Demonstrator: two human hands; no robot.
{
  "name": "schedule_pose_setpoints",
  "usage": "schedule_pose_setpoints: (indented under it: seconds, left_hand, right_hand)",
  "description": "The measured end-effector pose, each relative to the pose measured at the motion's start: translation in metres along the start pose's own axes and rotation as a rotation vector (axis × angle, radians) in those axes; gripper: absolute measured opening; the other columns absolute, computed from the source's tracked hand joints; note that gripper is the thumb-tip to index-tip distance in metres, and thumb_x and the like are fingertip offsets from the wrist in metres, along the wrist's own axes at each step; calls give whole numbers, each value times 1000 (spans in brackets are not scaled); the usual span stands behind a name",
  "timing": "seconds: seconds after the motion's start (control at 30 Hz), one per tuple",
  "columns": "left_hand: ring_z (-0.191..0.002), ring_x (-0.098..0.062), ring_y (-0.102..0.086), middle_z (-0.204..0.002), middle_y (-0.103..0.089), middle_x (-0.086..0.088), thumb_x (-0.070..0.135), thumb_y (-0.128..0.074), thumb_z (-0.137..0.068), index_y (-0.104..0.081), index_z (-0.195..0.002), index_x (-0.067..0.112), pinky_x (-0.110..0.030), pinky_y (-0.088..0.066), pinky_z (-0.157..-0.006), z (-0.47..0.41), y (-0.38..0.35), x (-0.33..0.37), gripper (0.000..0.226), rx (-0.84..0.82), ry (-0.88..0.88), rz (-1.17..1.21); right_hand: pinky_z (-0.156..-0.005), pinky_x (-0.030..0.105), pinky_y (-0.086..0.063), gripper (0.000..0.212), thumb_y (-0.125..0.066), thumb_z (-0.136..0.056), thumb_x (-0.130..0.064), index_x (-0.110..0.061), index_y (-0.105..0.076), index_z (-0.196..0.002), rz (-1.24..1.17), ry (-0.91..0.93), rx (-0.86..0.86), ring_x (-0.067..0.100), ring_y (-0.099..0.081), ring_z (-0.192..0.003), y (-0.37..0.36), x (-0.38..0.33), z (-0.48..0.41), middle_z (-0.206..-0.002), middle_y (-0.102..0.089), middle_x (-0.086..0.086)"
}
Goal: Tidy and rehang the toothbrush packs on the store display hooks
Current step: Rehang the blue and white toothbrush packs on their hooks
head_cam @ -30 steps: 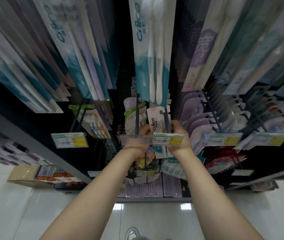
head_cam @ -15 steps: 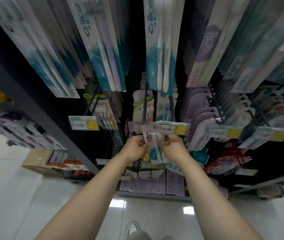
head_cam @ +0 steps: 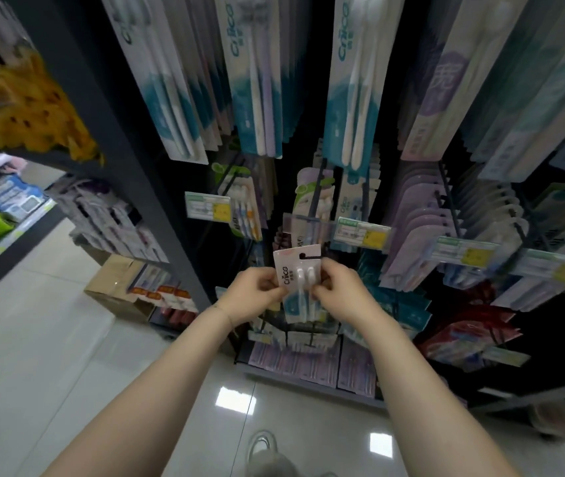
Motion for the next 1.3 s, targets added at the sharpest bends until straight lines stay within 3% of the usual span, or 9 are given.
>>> schedule_pose_setpoints:
  seconds: [0.1,0.2,0.5,0.67,0.73,0.87,0.97,1.2,1.3]
  left_hand:
    - [-90,-14,-70,-96,-73,-2,11,-64,-89,-70,-102,12,-29,-57,-81,15,21,13,14,66,-41,36]
    - [-87,-20,-70,-92,-74,-7,12,-67,-88,-71,-95,6,-40,-58,-84,24,50,26,10,171,-85,78]
    - [-73,-28,-68,-88,-74,-3,13,-65,-90,-70,-91,8,-41,-58,-76,25,137,78,7,288,-288,113]
    - [-74,-23,-70,-86,-73,-2,11,-59,-94,-67,-91,14,-36,-58,-69,21,178,97,9,289,-367,161]
    - [-69,-13,-68,-84,-72,1,10,-57,-95,-66,-93,16,-25,-54,-62,20,195,103,11,306,-390,171]
    - [-58,-8,-58,-72,-68,10,13,-56,-96,-63,-92,17,-16,-45,-54,17,229,113,9,350,-439,178]
    - [-57,-9,-57,-69,-66,14,14,-54,-97,-61,-89,18,-16,-43,-54,10,247,117,11,355,-466,175]
    - [-68,-2,-63,-88,-67,8,9,-50,-98,-60,-97,18,-15,-47,-58,10,272,137,13,326,-591,226]
    - [-70,-4,-63,-93,-67,9,10,-51,-98,-60,-98,21,-17,-48,-58,8,277,138,15,311,-609,219]
  right_hand:
    - [-69,29,-53,28,-55,-87,-7,-28,-59,-105,9,77,8,14,-65,-80,2,-26,3,-89,-66,-5]
    - [-70,35,-57,26,-57,-85,-7,-29,-62,-99,5,164,38,14,-66,-75,9,-57,-1,-87,-69,-4]
    - [-64,36,-54,24,-64,-87,-9,-30,-56,-92,-274,344,181,21,-62,-66,30,-150,-26,-81,-66,1]
    - [-63,26,-52,22,-67,-86,-13,-26,-62,-103,-285,443,277,12,-63,-72,32,-196,-43,-81,-67,-10]
    - [-62,23,-51,24,-67,-87,-14,-28,-62,-106,-272,484,307,7,-62,-69,31,-215,-49,-78,-66,-16]
    - [-66,36,-56,28,-67,-88,-16,-31,-64,-111,-258,560,377,19,-64,-73,29,-252,-61,-82,-68,-7]
    - [-65,36,-54,30,-65,-89,-17,-31,-65,-116,-229,601,438,15,-60,-67,30,-272,-67,-75,-65,-12]
    - [-71,26,-55,34,-64,-90,-14,-39,-60,-113,-244,675,510,5,-65,-75,31,-308,-69,-80,-68,-23]
    - [-73,31,-56,30,-63,-90,-14,-25,-64,-118,-228,659,528,10,-66,-80,31,-310,-74,-87,-69,-14]
Point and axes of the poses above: each hand's wrist, its own z-axis away from the middle knuckle, its own y-axis out of the back of the hand, x = y × z, the point moved 8 cm from there along -z, towards the middle knuckle
